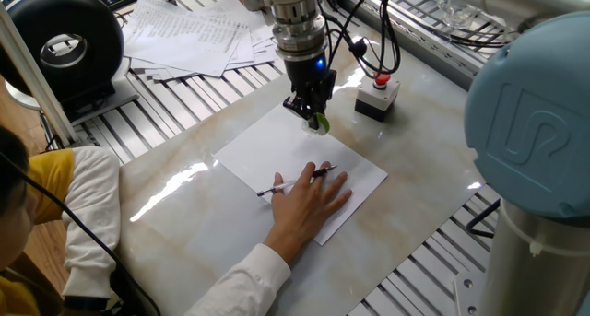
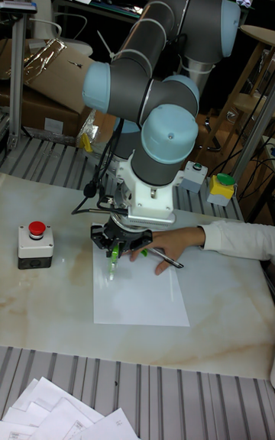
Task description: Use the correction tape on paper
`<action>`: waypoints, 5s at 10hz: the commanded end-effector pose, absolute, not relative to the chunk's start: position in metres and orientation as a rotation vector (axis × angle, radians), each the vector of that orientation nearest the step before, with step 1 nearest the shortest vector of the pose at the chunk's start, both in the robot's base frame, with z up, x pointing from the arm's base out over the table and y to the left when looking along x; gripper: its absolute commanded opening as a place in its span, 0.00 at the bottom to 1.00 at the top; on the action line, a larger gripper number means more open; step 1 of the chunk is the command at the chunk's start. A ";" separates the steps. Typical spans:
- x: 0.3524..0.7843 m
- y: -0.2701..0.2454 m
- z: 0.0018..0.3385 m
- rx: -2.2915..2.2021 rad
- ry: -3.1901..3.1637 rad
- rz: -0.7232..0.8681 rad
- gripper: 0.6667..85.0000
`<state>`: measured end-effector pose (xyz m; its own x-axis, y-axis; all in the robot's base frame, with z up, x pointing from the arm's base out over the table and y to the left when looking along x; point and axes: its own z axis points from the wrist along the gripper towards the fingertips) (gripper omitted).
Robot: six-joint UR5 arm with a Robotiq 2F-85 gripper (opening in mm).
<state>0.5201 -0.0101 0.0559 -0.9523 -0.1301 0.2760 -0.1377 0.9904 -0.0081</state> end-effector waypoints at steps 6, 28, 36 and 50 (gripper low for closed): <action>0.521 -0.010 0.039 0.214 -2.865 0.035 0.00; 0.503 -0.015 0.035 0.223 -2.844 0.058 0.00; 0.497 -0.020 0.036 0.223 -2.824 0.092 0.00; 0.489 -0.022 0.086 0.185 -2.684 0.117 0.00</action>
<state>0.4901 -0.0264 0.0727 -0.9065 -0.1303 0.4015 -0.1696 0.9835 -0.0637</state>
